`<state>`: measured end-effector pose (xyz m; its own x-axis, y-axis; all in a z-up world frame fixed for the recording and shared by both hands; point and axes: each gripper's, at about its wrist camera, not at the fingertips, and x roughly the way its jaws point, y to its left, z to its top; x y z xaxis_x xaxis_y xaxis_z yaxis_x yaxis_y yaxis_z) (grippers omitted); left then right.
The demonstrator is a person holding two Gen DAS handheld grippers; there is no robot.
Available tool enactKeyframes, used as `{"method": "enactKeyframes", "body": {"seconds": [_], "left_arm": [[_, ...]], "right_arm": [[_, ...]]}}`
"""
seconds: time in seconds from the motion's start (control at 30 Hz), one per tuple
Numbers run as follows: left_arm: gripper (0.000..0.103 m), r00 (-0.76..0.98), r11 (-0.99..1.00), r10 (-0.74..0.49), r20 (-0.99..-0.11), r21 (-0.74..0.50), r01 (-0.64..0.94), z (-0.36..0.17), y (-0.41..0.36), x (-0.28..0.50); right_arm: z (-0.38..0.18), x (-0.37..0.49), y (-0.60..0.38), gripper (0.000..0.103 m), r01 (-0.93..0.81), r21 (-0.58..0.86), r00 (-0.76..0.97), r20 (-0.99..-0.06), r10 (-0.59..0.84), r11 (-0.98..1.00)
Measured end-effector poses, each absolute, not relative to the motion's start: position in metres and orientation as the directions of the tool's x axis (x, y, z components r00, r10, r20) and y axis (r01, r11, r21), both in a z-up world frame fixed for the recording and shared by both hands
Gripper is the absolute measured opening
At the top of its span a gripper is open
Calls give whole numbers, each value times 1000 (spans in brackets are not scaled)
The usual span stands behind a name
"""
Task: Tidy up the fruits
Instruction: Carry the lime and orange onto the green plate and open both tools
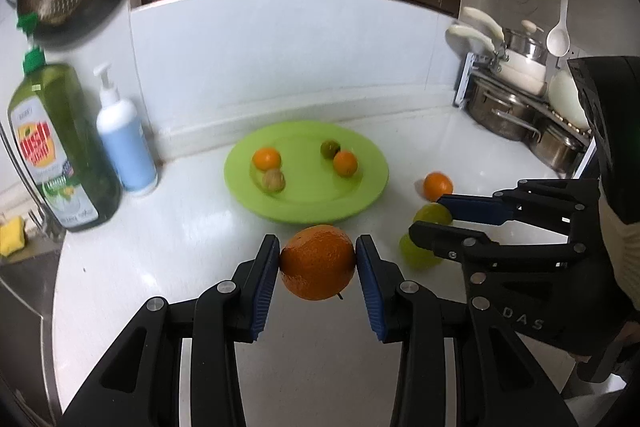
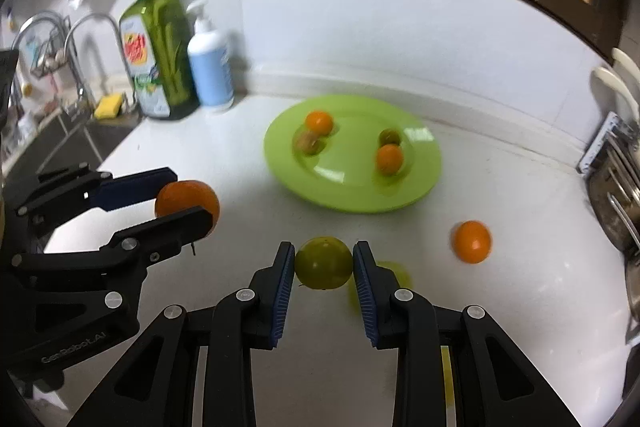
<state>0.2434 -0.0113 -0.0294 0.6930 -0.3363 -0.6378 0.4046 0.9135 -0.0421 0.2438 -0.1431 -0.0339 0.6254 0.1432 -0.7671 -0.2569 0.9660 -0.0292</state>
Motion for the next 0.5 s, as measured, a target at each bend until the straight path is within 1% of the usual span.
{"method": "enactKeyframes", "body": {"seconds": [0.17,0.3,0.5], "left_arm": [[39,718,911,-336,-610,-16,412,-13,-22,253],[39,721,907,-352,-596,-26,421,-3,-29,266],[39,710,903,-363,-604,-41,427,4,-41,297]], "right_arm": [[-19,247,-159,31,-233,-14,647,-749,144,972],[-9,258,-169,31,-228,-16,661,-737,143,974],[-1,289,-184,31,-235,-10,666,-730,153,972]]}}
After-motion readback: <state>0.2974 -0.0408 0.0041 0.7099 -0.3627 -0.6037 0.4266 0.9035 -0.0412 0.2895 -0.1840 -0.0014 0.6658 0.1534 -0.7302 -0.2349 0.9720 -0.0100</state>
